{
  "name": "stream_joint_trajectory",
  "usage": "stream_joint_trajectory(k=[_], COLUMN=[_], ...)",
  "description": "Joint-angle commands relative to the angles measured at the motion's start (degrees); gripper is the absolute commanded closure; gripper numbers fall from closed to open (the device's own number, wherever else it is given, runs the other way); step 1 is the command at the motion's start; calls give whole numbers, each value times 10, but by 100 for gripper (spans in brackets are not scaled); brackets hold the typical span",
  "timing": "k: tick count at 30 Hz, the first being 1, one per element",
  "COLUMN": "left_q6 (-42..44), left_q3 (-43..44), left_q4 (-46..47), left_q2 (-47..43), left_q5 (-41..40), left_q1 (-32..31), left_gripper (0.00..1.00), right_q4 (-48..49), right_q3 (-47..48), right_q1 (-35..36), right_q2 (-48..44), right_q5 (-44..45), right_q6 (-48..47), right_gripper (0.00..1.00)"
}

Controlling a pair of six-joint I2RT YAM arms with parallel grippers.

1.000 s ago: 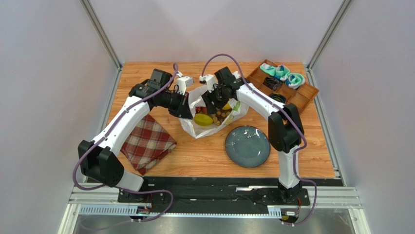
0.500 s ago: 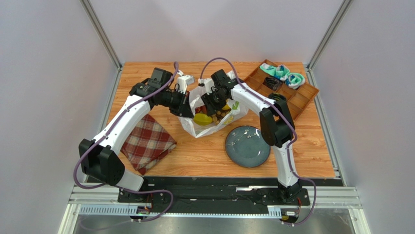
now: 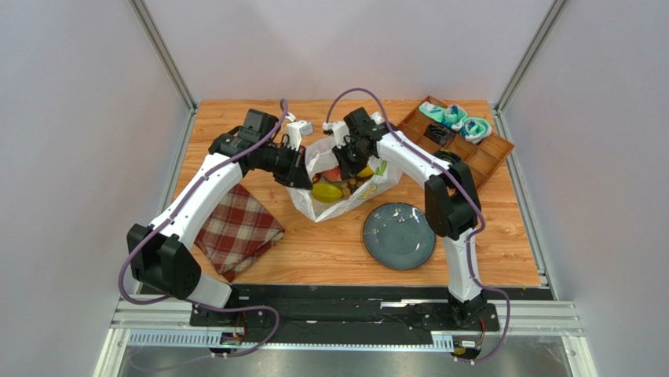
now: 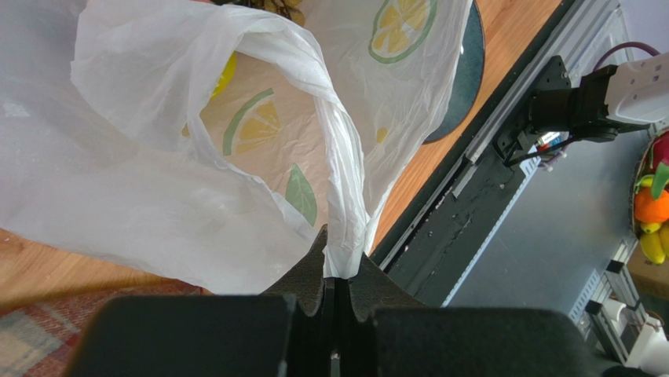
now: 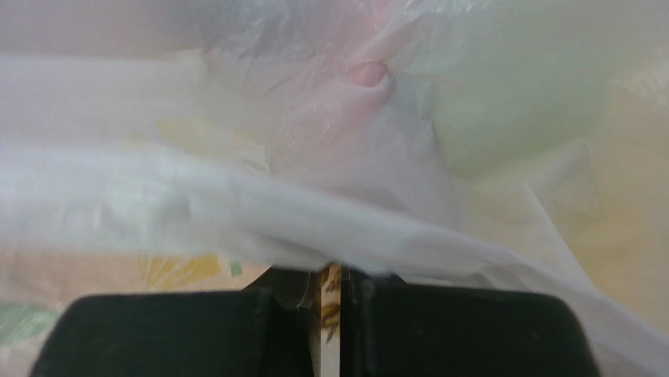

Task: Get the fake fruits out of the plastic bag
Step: Take out the fake fruit from the plastic bag, then place the fake fruit on the plate.

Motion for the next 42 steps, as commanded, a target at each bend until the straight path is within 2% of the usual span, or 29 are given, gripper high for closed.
stream_joint_trajectory(k=[1,6,8,11,13,16,18,22,24,27,29,31,34,42], left_q6=[-13,-9,-11,-31,-45,-49,-47,-78,-81,-80,-73,-66,-61,-38], left_q3=[41,87,105,130,146,135,100,53,43,62,75,94,110,109], left_q4=[26,20,33,63,73,82,111,151,164,158,148,143,133,110], left_q2=[-3,18,25,23,16,2,-10,-26,-29,-20,-14,-4,1,-5], left_q5=[-6,-61,-58,-57,-63,-71,-64,-52,-37,-48,-57,-60,-68,-70], left_q1=[2,2,3,3,3,3,3,3,2,2,2,2,2,3], left_gripper=[100,100,100,100,100,100,100,100,100,100,100,100,100,100], right_q4=[-49,-127,-159,-218,-223,-250,-262,-193,-176,-236,-322,-358,-364,-291], right_q3=[-3,-24,-41,-54,-67,-60,-91,-169,-196,-226,-261,-328,-397,-551], right_q1=[-3,-2,4,16,20,20,20,14,21,23,21,18,7,-23], right_q2=[-121,-179,-197,-209,-235,-287,-348,-508,-593,-669,-710,-778,-838,-821], right_q5=[-35,-47,-58,-14,26,32,23,-73,-81,-58,-17,42,81,108], right_q6=[-38,-58,-79,-119,-131,-153,-194,-219,-213,-275,-317,-358,-365,-307], right_gripper=[100,100,100,100,100,100,100,100,100,100,100,100,100,100])
